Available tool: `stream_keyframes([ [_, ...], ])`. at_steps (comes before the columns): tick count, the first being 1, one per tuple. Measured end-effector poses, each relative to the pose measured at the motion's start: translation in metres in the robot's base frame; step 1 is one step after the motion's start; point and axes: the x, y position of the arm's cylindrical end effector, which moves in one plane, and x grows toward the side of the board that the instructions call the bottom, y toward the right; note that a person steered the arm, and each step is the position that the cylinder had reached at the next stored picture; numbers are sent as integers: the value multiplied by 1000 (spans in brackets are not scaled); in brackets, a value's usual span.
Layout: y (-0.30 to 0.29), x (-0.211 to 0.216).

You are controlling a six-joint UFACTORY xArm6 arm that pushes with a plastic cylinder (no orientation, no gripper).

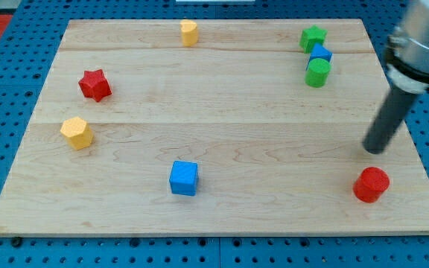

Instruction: Push the red circle towards the green circle

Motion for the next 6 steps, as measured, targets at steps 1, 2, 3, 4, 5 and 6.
stream_keyframes([
  [1, 7, 30],
  [2, -8, 60],
  [3, -29, 61],
  [4, -48, 66],
  [5, -49, 83],
  [6, -78, 79],
])
